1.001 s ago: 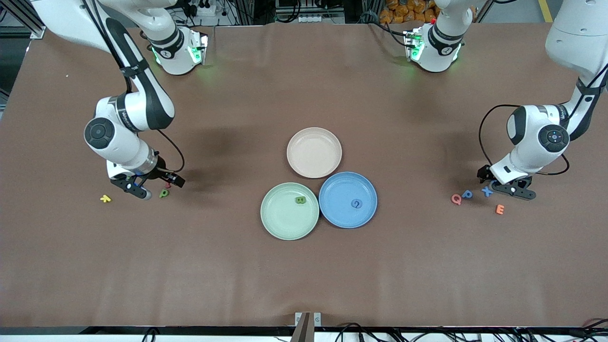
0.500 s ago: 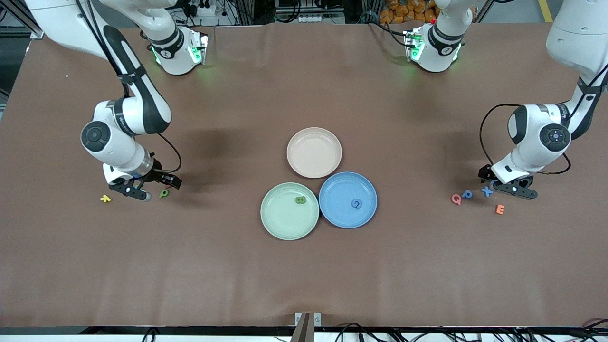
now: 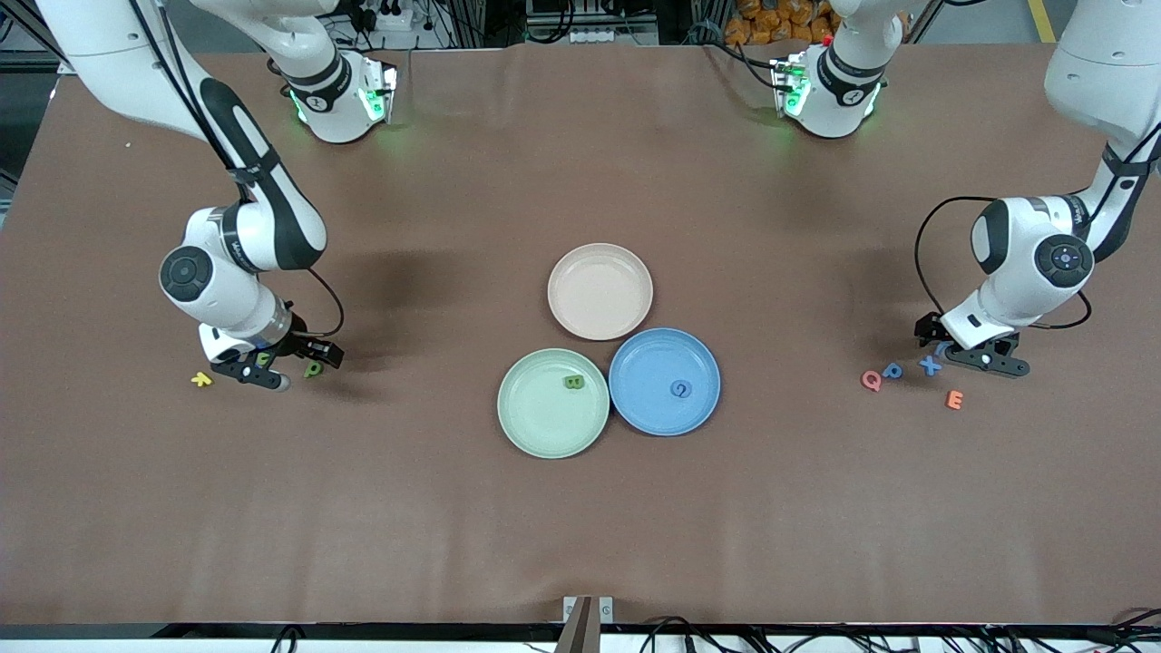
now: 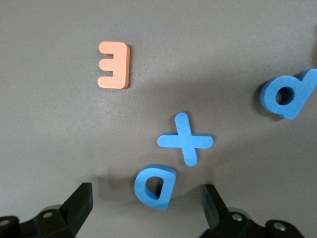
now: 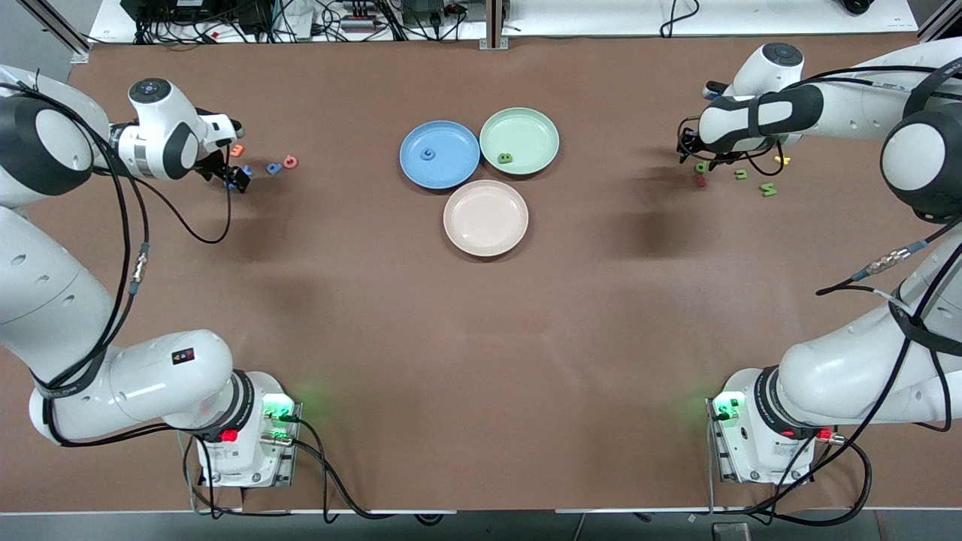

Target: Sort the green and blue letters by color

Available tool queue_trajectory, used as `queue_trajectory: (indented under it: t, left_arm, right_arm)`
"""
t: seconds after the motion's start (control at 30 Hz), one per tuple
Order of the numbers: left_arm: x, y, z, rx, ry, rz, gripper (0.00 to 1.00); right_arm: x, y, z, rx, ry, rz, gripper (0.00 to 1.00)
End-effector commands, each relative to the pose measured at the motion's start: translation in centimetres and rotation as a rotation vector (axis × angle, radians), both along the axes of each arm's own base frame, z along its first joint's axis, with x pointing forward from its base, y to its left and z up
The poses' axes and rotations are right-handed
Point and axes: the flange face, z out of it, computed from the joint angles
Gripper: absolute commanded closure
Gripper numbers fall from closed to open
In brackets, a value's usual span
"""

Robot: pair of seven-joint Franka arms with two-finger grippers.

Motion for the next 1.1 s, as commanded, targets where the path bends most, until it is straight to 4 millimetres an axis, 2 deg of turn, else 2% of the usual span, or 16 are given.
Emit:
queue_trajectory:
  t: [0.0, 0.1, 0.23, 0.67, 1.07]
  left_arm:
    - [-0.7, 0.0, 0.3, -0.014, -0.005, 0.018, 0.29]
    - [-0.7, -0.1, 0.3, -0.016, -0.005, 0.020, 0.50]
    - [-0.7, -0.1, 0.3, -0.016, -0.004, 0.019, 0.66]
    - [-0.6, -0.3, 0.2, -0.016, -0.004, 0.017, 0.73]
    - [-0.2, -0.7, 1.2, -0.011, -0.017, 0.010, 0.86]
  right_arm:
    - [0.4, -1.1, -0.7, -0.011, -0.015, 0.052, 0.29]
    - [0.4, -1.8, -1.0, -0.016, -0.011, 0.072, 0.32]
    - [0.5, -1.9, -1.5, -0.016, -0.007, 0.078, 0.39]
    - [0.7, -2.2, -2.2, -0.017, -0.017, 0.097, 0.43]
    - [0.8, -2.3, -2.4, -0.018, -0.016, 0.097, 0.49]
